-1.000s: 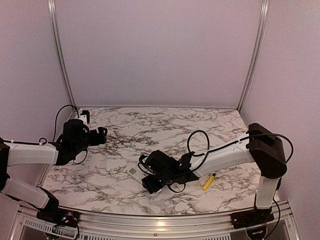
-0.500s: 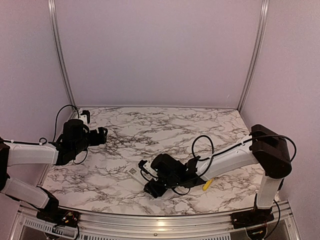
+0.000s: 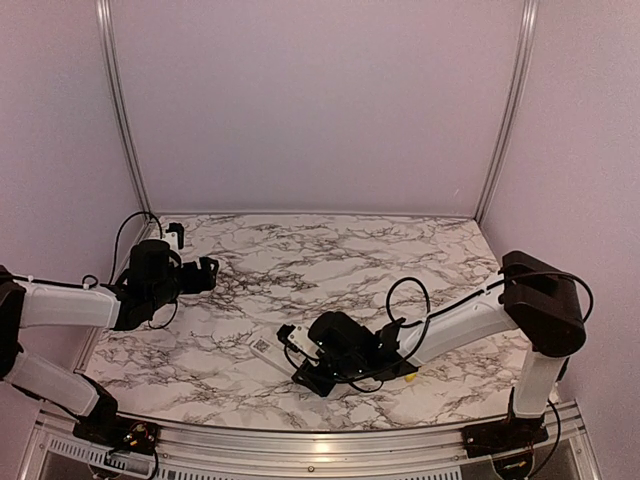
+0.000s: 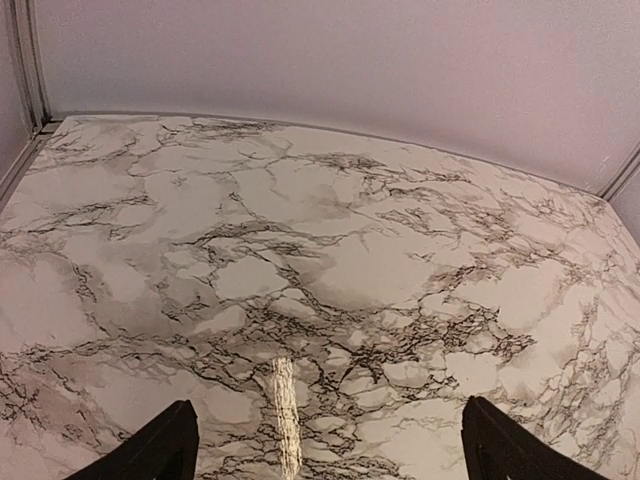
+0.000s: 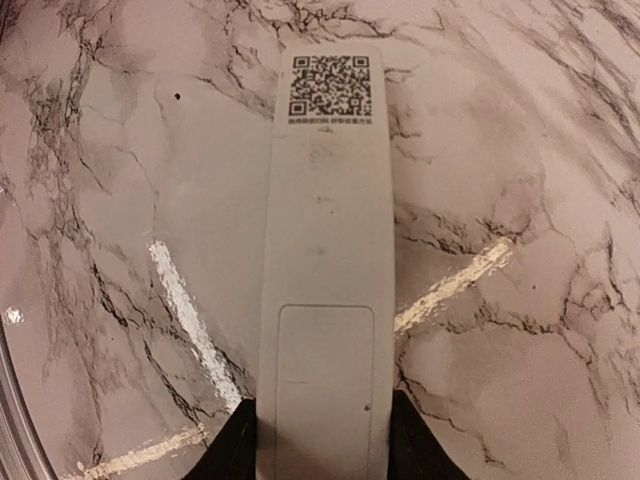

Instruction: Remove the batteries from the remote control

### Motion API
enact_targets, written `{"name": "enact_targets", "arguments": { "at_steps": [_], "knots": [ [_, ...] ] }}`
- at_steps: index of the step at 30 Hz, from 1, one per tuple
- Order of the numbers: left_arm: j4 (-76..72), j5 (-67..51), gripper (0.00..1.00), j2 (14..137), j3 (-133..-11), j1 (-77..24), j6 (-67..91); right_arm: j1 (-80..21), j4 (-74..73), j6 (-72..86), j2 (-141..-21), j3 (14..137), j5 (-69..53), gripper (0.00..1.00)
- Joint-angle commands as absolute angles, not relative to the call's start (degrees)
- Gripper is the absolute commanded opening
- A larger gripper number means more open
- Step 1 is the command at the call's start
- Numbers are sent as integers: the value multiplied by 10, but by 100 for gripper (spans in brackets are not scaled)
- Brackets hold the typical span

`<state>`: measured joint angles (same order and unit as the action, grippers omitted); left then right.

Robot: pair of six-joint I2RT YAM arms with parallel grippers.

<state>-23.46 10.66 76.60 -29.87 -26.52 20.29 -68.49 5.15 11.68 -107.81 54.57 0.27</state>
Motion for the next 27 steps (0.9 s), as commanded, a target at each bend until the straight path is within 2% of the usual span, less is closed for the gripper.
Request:
{"name": "enact_targets", "arguments": {
  "at_steps": [1, 9, 17, 27],
  "knots": [
    [-253, 96, 95, 778, -309, -267, 196, -689, 54, 100, -1087, 529, -17, 19],
    [-246, 80, 95, 769, -308, -268, 202, -689, 77, 65, -1064, 528, 39, 0],
    [-257, 77, 95, 762, -304, -266, 207, -664, 135, 33, -1022, 504, 98, 0],
    [-271, 100, 99, 743, -302, -265, 212, -630, 263, -62, -978, 451, 168, 0]
  ]
}}
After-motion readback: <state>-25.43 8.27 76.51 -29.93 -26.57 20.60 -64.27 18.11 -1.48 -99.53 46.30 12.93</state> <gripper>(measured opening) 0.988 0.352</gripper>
